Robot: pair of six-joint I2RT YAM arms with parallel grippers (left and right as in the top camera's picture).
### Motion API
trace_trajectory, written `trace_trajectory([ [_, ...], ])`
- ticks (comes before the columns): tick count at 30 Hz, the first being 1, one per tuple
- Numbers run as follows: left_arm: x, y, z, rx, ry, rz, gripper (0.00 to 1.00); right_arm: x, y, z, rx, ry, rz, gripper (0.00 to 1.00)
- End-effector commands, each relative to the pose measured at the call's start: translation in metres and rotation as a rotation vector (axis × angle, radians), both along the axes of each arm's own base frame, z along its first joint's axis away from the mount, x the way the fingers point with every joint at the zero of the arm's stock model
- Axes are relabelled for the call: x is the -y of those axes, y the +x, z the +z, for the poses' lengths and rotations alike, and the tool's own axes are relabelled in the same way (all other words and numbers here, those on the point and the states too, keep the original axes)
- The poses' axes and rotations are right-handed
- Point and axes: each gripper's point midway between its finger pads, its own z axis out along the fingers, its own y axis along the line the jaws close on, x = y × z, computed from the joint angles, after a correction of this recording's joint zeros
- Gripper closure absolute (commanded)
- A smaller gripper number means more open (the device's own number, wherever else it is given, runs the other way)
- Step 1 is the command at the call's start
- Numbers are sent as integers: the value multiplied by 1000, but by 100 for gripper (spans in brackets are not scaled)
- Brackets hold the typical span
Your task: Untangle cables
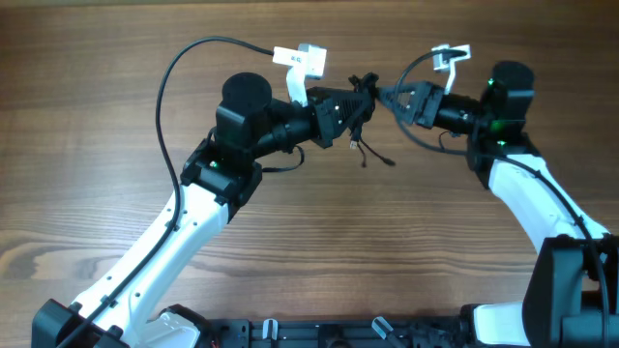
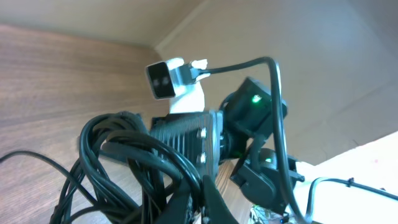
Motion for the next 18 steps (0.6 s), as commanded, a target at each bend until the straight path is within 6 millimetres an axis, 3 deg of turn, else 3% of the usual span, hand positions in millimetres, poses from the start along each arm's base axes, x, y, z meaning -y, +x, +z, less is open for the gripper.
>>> trace_trajectory([
  [1,3,-3,17,76,-31,-42,96,-31,-21,2,94,-16,136,5],
  [3,4,-7,25,65,-71,-63,96,-29,-4,-14,-14,-60,2,5],
  [6,9,-21,46,58,-156,-148,96,-2,26,-51,-223,-141,-283,8],
  [9,7,-23,68,61,-238,-151,96,32,30,-92,-393,-257,-484,10],
  [11,4,-22,73,62,-256,-150,96,62,28,-112,-478,-318,-584,10],
  [15,-3,-19,67,37,-237,-160,96,110,32,-111,-520,-261,-651,11],
  [16,-3,-16,63,28,-229,-143,96,107,32,-101,-470,-234,-591,10],
  [18,-6,3,44,-60,-196,-24,96,80,26,-66,-265,-155,-349,11],
])
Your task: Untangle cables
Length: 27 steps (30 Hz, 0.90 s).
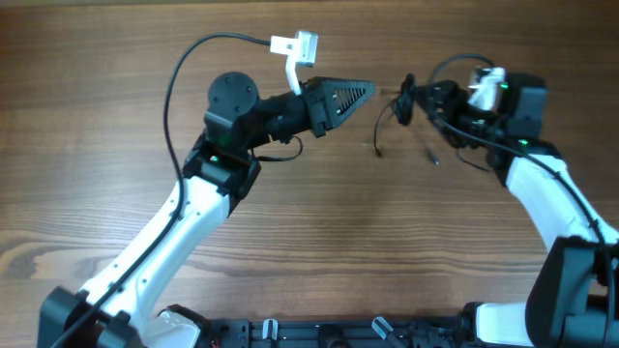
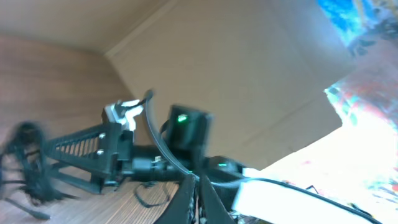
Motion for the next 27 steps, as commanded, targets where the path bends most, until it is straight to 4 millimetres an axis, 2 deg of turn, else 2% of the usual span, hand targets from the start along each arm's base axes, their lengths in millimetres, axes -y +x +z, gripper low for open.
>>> trace_trajectory([
  [1,-9,11,5,-49,22,115,96,-31,-12,33,229,59,288,11],
  [3,-19,33,-20,-140,81,280,96,-43,-23,46,326,80,410,12],
  [5,-29,44,-39,-203,132,383,96,-48,-30,51,385,79,476,11],
  [6,-35,47,-50,-236,163,426,96,-47,-29,51,383,75,471,10],
  [8,-44,50,-70,-294,227,492,92,-37,-18,45,344,43,388,0],
  [9,-49,50,-85,-331,274,530,77,-28,-9,40,315,17,318,0],
  [10,-54,50,-94,-354,306,560,72,-24,-5,40,329,-13,301,0],
  [12,-63,56,-113,-385,359,624,34,-17,1,34,312,-51,255,0],
  [13,-65,59,-118,-390,369,641,21,-16,2,34,311,-58,247,0],
  [14,-67,69,-132,-396,390,681,4,-13,5,33,309,-76,226,0],
  [15,-65,77,-142,-399,398,691,0,-10,7,33,306,-89,209,0],
  [16,-60,85,-155,-403,399,688,0,-7,8,32,302,-103,193,0],
  [18,-46,102,-185,-437,376,686,8,1,7,21,242,-134,147,0],
  [20,-29,120,-218,-487,304,690,48,10,2,3,152,-173,100,1],
  [21,-18,127,-233,-520,241,690,51,15,0,-6,107,-196,73,0],
  [23,-3,132,-250,-573,157,685,39,18,-4,-13,70,-206,62,0],
  [25,13,135,-267,-614,60,674,39,17,-9,-18,36,-201,65,0],
  [27,15,141,-283,-649,-13,707,38,16,-14,-23,5,-196,68,0],
])
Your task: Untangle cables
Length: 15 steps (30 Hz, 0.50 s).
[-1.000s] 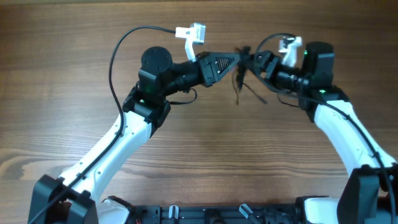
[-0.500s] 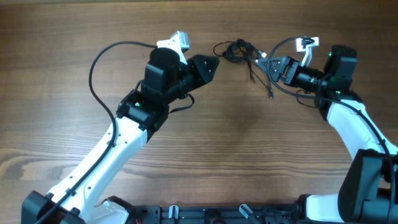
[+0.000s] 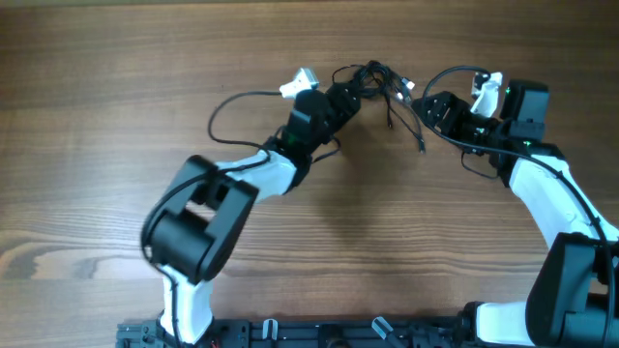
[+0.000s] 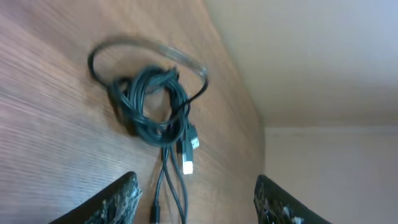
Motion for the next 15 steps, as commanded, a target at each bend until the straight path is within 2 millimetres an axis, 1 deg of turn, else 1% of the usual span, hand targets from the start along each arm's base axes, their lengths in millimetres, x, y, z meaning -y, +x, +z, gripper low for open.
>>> trace_trajectory([
  [1,5,8,-32,-80,-128,105,37,5,-3,0,-18,-22,-20,0],
  [2,7,13,-40,-86,-129,111,36,5,-4,-1,-24,-22,-19,0],
  [4,13,26,-42,-70,-132,119,33,5,-5,-1,-11,-40,0,0],
  [5,16,32,-39,-53,-130,116,32,6,-3,-1,19,-79,24,1],
  [7,16,40,-28,62,-15,51,34,19,4,-8,20,-177,-44,0],
  [8,22,40,-13,149,47,-78,25,19,10,-3,43,-186,-52,0],
  [9,23,39,-3,177,53,-141,1,13,15,4,67,-187,-43,1],
  [10,19,37,8,192,65,-190,1,7,20,10,88,-203,-36,1],
  [12,0,39,24,204,156,-216,1,-2,34,21,124,-293,-59,4],
  [13,-10,40,32,212,205,-214,0,-13,43,26,132,-306,-66,4],
  [14,-28,40,43,207,275,-201,0,-20,51,26,126,-291,-70,6],
  [15,-39,39,51,210,322,-195,0,-26,58,22,119,-284,-66,9],
])
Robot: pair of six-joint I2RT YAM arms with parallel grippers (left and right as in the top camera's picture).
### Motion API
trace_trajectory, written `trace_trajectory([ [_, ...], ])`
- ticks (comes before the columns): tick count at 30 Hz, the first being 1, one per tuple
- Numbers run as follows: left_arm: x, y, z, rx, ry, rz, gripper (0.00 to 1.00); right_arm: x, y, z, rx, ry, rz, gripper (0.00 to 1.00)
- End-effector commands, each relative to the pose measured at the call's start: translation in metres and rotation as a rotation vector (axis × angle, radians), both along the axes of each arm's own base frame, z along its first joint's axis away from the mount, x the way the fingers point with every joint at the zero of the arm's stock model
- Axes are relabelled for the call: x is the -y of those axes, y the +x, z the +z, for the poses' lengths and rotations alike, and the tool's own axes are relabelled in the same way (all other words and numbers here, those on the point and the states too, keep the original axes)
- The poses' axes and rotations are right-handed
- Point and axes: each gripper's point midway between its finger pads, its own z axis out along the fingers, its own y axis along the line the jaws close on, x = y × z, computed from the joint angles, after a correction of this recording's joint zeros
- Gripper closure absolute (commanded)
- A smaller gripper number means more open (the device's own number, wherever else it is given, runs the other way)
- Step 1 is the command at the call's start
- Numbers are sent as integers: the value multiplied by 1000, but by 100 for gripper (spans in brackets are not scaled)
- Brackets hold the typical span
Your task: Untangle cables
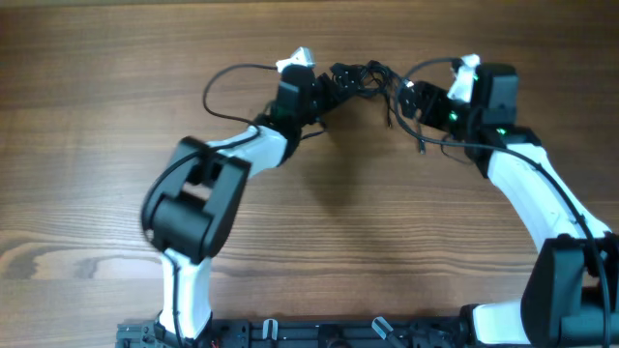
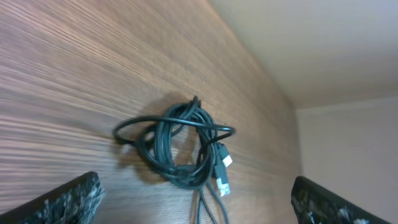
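Observation:
The tangled black cable bundle (image 1: 360, 75) lies on the wooden table near its far edge. In the left wrist view the bundle (image 2: 180, 149) is a coil with USB plugs (image 2: 222, 174) and loose strands trailing towards the camera. My left gripper (image 1: 324, 92) points at the bundle from the left. It is open wide (image 2: 202, 200), with its fingers (image 2: 68, 199) well apart and nothing between them. My right gripper (image 1: 416, 99) sits just right of the bundle, by loose strand ends (image 1: 422, 145). Its jaws cannot be made out.
The wooden table (image 1: 116, 174) spreads out in front of both arms. A beige wall (image 2: 298, 43) rises just behind the bundle. Thin black wrist-camera cables loop above each arm, one near the left arm (image 1: 218, 82).
The left gripper's fingers stand wider apart, with the bundle still on the table ahead. The right gripper has shifted left, closer to the bundle.
First both grippers met in mid-air with the bundle between them. Then the arms were apart, the bundle hanging at the right gripper and the left shut on nothing. Later the bundle lay on the far table with the left gripper open before it, as now.

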Motion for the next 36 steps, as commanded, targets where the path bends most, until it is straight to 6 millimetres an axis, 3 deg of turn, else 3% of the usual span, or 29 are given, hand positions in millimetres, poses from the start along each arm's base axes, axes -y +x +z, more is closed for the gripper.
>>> trace_trajectory([
  [1,-36,-1,79,191,189,-49,0,-11,36,-6,4,-31,-36,11],
  [3,-63,-4,106,257,333,-16,0,-30,57,-26,-26,-52,7,13],
  [6,-97,-7,123,271,492,80,0,-46,75,-58,-109,-54,-33,18],
  [9,-133,-12,117,202,625,207,0,-50,82,-101,-192,-38,-150,22],
  [12,-145,-18,104,144,687,232,0,-60,92,-125,-169,-23,-158,23],
  [14,-149,-22,98,117,710,233,0,-52,96,-141,-194,6,-268,36],
  [16,-150,-25,95,100,720,226,0,-46,97,-156,-211,24,-340,57],
  [18,-151,-26,96,99,720,225,0,-47,94,-167,-222,-3,-317,87],
  [19,-151,-26,96,100,720,225,0,-47,93,-171,-223,-23,-298,95],
  [20,-151,-26,97,101,719,226,0,-51,92,-171,-212,-49,-236,95],
  [21,-151,-26,98,103,718,227,0,-58,92,-162,-190,-45,-145,96],
  [23,-156,-28,107,110,712,238,0,-66,93,-124,-152,48,-7,95],
  [25,-168,-31,122,120,703,267,0,-72,87,-73,-70,146,188,96],
  [26,-180,-33,137,133,687,290,0,-74,73,-32,19,194,367,96],
  [27,-187,-36,149,145,660,292,0,-69,60,-7,73,200,461,95],
  [29,-191,-46,174,178,544,205,0,-58,38,26,128,191,554,95],
  [33,-153,-81,203,354,356,-255,0,-60,-11,75,174,163,672,95],
  [34,-132,-100,211,403,263,-407,0,-66,-21,85,192,143,708,95],
  [36,-107,-123,219,434,166,-548,0,-75,-32,90,208,102,750,95],
])
